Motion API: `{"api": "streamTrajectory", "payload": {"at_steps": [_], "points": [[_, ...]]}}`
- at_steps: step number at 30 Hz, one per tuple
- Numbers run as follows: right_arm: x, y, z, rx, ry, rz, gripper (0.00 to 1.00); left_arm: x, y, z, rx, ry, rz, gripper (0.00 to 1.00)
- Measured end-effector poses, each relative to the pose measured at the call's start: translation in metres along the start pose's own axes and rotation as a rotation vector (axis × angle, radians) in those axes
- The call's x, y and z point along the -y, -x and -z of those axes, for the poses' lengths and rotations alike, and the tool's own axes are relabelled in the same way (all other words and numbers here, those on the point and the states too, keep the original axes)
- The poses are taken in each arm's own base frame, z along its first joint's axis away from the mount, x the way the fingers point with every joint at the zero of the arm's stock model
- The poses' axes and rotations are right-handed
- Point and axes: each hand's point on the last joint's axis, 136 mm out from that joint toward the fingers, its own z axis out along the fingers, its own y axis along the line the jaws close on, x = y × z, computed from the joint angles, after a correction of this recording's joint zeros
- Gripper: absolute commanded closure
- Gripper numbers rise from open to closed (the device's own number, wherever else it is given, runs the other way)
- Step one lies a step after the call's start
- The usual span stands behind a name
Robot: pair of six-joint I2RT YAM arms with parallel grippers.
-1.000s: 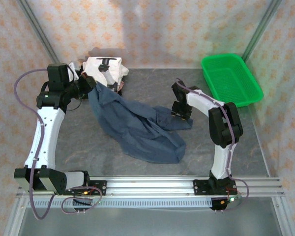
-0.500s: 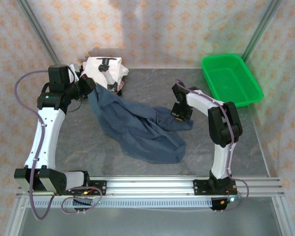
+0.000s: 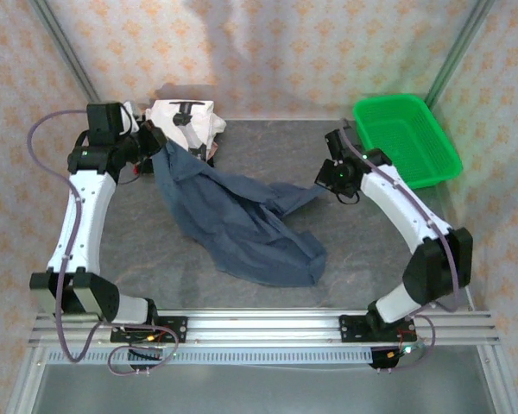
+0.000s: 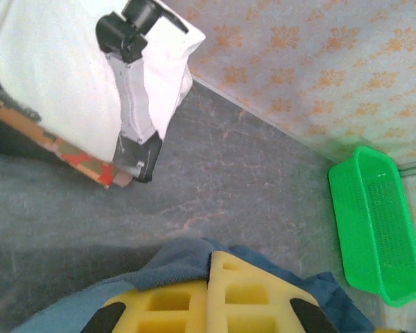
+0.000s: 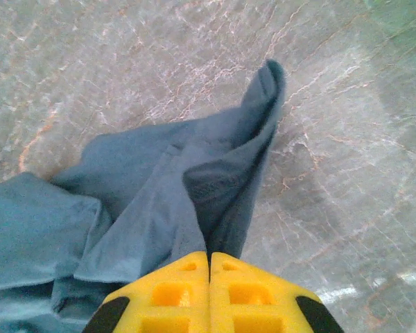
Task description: Fold and stack the t-shirts
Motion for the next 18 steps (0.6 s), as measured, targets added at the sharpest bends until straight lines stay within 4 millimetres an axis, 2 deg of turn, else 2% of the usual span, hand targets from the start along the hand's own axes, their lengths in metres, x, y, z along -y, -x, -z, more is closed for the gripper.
{"api": "streamTrajectory", "payload": {"at_steps": [4,6,8,11,14,16,18], "points": [[0.01,0.004,0.027,0.045,-0.009,-0.001,1.0,0.008,0.021,-0.024,-0.019,0.008,-0.032,1.0],[0.017,0.007,0.041,0.071,-0.026,0.008,1.0,0.02,0.033,-0.047,-0.031,0.007,-0.076,1.0],[0.024,0.009,0.052,0.093,-0.048,0.022,1.0,0.036,0.038,-0.068,-0.051,-0.005,-0.116,1.0],[0.042,0.011,0.066,0.12,-0.097,0.032,1.0,0.057,0.034,-0.105,-0.086,-0.021,-0.172,1.0],[0.063,0.014,0.083,0.153,-0.141,0.022,1.0,0.064,0.019,-0.138,-0.139,-0.018,-0.189,1.0],[0.072,0.016,0.096,0.183,-0.145,0.02,1.0,0.06,0.014,-0.149,-0.163,-0.003,-0.182,1.0],[0.075,0.017,0.112,0.221,-0.121,0.024,1.0,0.056,0.016,-0.151,-0.165,0.009,-0.167,1.0]]}}
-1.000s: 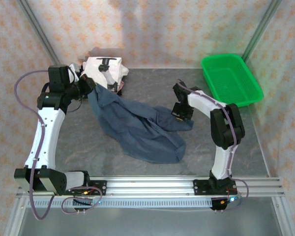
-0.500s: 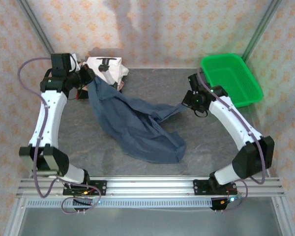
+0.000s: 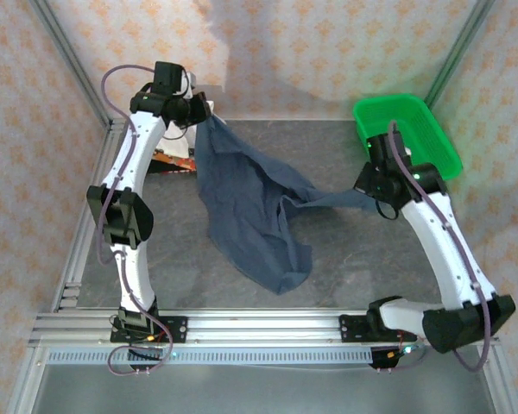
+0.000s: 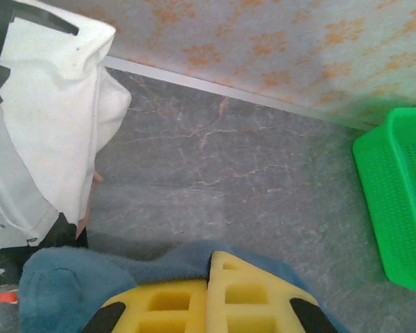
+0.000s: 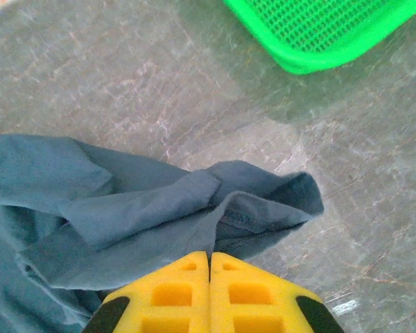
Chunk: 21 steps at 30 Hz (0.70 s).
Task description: Fold and stack the t-shirts
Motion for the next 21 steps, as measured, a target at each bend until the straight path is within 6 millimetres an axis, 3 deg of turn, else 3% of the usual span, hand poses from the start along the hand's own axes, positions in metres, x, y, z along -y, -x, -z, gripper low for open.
{"api": "streamTrajectory", "payload": {"at_steps": [2,4,6,8,11,14,17,19,21], "points": [[0.002,0.003,0.012,0.026,0.03,-0.001,1.0,0.002,0.015,0.012,0.041,-0.009,0.023,1.0],[0.0,0.011,0.019,0.038,0.055,-0.009,1.0,0.011,0.043,0.037,0.122,-0.043,0.044,1.0],[-0.008,0.027,0.022,0.052,0.083,-0.023,1.0,0.025,0.076,0.071,0.228,-0.094,0.062,1.0],[-0.02,0.048,0.022,0.073,0.12,-0.037,1.0,0.045,0.114,0.118,0.374,-0.168,0.07,1.0],[-0.038,0.082,0.027,0.12,0.172,-0.041,1.0,0.066,0.151,0.181,0.546,-0.29,0.1,1.0],[-0.053,0.109,0.037,0.194,0.224,-0.019,1.0,0.073,0.169,0.221,0.638,-0.374,0.138,1.0],[-0.054,0.113,0.044,0.249,0.253,0.007,1.0,0.07,0.173,0.235,0.656,-0.396,0.162,1.0],[-0.046,0.1,0.042,0.262,0.255,0.017,1.0,0.068,0.171,0.238,0.651,-0.39,0.162,1.0],[-0.032,0.075,0.031,0.25,0.242,0.018,1.0,0.067,0.162,0.237,0.619,-0.374,0.159,1.0]]}}
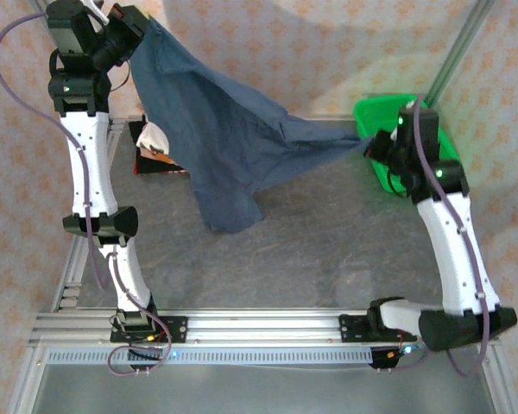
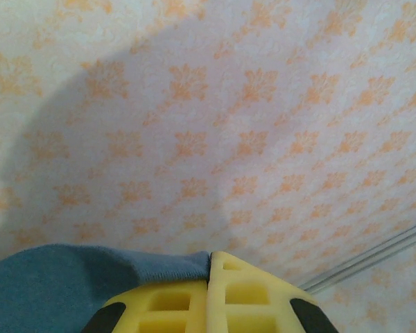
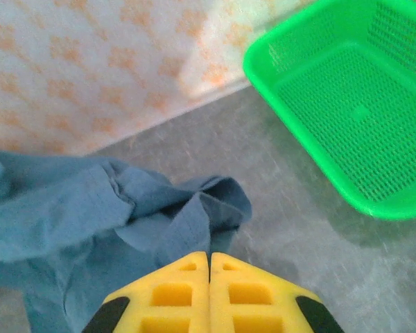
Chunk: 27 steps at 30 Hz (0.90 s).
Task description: Fold and stack the t-shirts
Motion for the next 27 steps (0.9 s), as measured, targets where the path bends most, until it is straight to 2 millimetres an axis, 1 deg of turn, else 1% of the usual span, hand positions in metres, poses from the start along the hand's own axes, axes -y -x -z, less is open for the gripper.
{"api": "streamTrajectory", "payload": {"at_steps": [3,5,6,7,8,9,10,11,13,15,16,17,18,20,21,22,23,24,25,27], "points": [[0.032,-0.057,-0.009,-0.045,-0.043,-0.018,1.0,-0.001,-0.02,0.016,-0.072,0.032,0.0,1.0],[0.055,-0.101,-0.021,-0.102,-0.08,-0.042,1.0,-0.001,-0.038,0.034,-0.119,0.052,-0.002,1.0],[0.064,-0.12,-0.027,-0.129,-0.097,-0.054,0.98,-0.002,-0.048,0.044,-0.139,0.059,-0.001,1.0],[0.076,-0.145,-0.035,-0.172,-0.123,-0.068,0.95,-0.004,-0.06,0.055,-0.161,0.07,0.004,1.0],[0.086,-0.165,-0.04,-0.21,-0.148,-0.083,0.91,-0.006,-0.074,0.067,-0.186,0.076,0.008,1.0],[0.095,-0.183,-0.044,-0.244,-0.175,-0.099,0.82,-0.009,-0.087,0.076,-0.208,0.08,0.012,1.0],[0.105,-0.2,-0.047,-0.274,-0.208,-0.117,0.7,-0.014,-0.105,0.086,-0.237,0.089,0.017,1.0],[0.114,-0.211,-0.048,-0.292,-0.241,-0.134,0.62,-0.021,-0.124,0.095,-0.266,0.097,0.024,1.0],[0.122,-0.22,-0.046,-0.291,-0.268,-0.164,0.49,-0.04,-0.164,0.111,-0.332,0.125,0.047,1.0],[0.117,-0.213,-0.045,-0.255,-0.239,-0.197,0.38,-0.068,-0.212,0.127,-0.415,0.171,0.079,1.0],[0.112,-0.208,-0.046,-0.242,-0.219,-0.213,0.37,-0.081,-0.232,0.135,-0.451,0.197,0.095,1.0],[0.106,-0.204,-0.048,-0.242,-0.198,-0.224,0.37,-0.098,-0.256,0.145,-0.492,0.231,0.113,1.0],[0.099,-0.2,-0.051,-0.253,-0.179,-0.232,0.37,-0.112,-0.275,0.156,-0.524,0.265,0.128,1.0],[0.079,-0.187,-0.062,-0.296,-0.129,-0.242,0.37,-0.136,-0.302,0.179,-0.562,0.329,0.148,1.0],[0.066,-0.18,-0.071,-0.323,-0.092,-0.245,0.37,-0.144,-0.311,0.191,-0.571,0.357,0.153,1.0],[0.054,-0.177,-0.08,-0.356,-0.062,-0.244,0.39,-0.149,-0.316,0.2,-0.572,0.372,0.153,1.0],[0.043,-0.176,-0.094,-0.401,-0.031,-0.238,0.4,-0.153,-0.32,0.209,-0.568,0.386,0.151,1.0],[0.034,-0.179,-0.108,-0.445,-0.006,-0.233,0.4,-0.157,-0.324,0.217,-0.565,0.396,0.15,1.0],[0.029,-0.185,-0.117,-0.484,0.011,-0.231,0.4,-0.159,-0.326,0.222,-0.566,0.406,0.15,1.0],[0.02,-0.206,-0.13,-0.583,0.042,-0.226,0.41,-0.168,-0.332,0.231,-0.565,0.438,0.147,1.0]]}}
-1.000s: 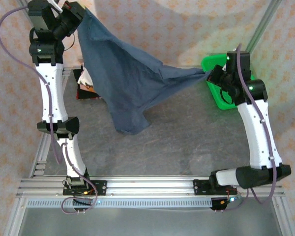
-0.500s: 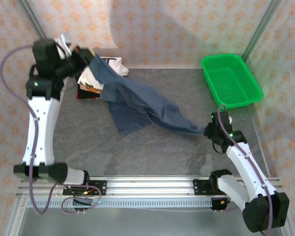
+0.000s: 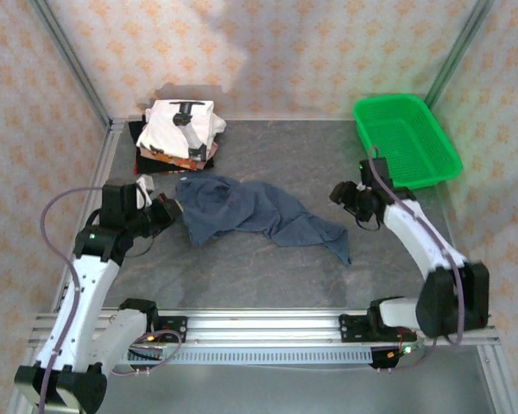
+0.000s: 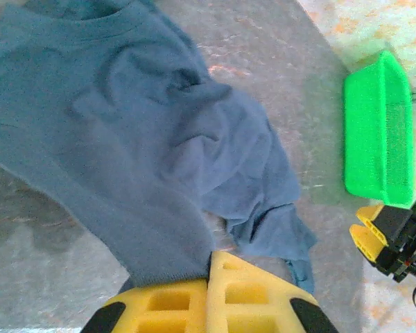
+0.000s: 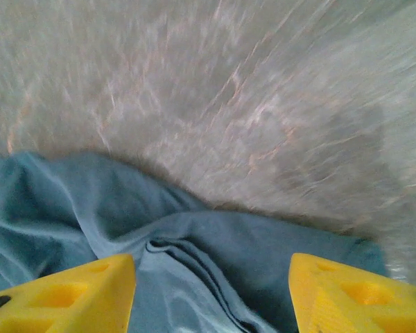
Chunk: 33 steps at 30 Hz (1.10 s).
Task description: Fold and stack the t-shirts
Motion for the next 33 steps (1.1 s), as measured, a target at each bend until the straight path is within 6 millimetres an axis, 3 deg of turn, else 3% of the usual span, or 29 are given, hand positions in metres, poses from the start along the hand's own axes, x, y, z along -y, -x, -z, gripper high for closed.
{"api": "streamTrajectory", "payload": {"at_steps": [5,9,13,23,33], "points": [[-0.025,-0.026,-0.027,-0.172,0.043,0.049,0.5,-0.025,-0.01,-0.007,-0.017,0.086,0.024,1.0],[-0.053,-0.048,-0.028,-0.226,0.088,0.122,0.54,-0.033,-0.012,-0.01,-0.021,0.114,0.03,1.0],[-0.056,-0.068,-0.029,-0.269,0.058,0.163,0.58,-0.04,-0.016,-0.014,-0.035,0.133,0.034,1.0],[-0.042,-0.053,-0.05,-0.246,-0.102,0.278,0.64,-0.048,-0.021,-0.02,-0.061,0.158,0.015,1.0],[-0.035,-0.053,-0.061,-0.259,-0.138,0.318,0.65,-0.053,-0.024,-0.021,-0.062,0.169,0.012,1.0]]}}
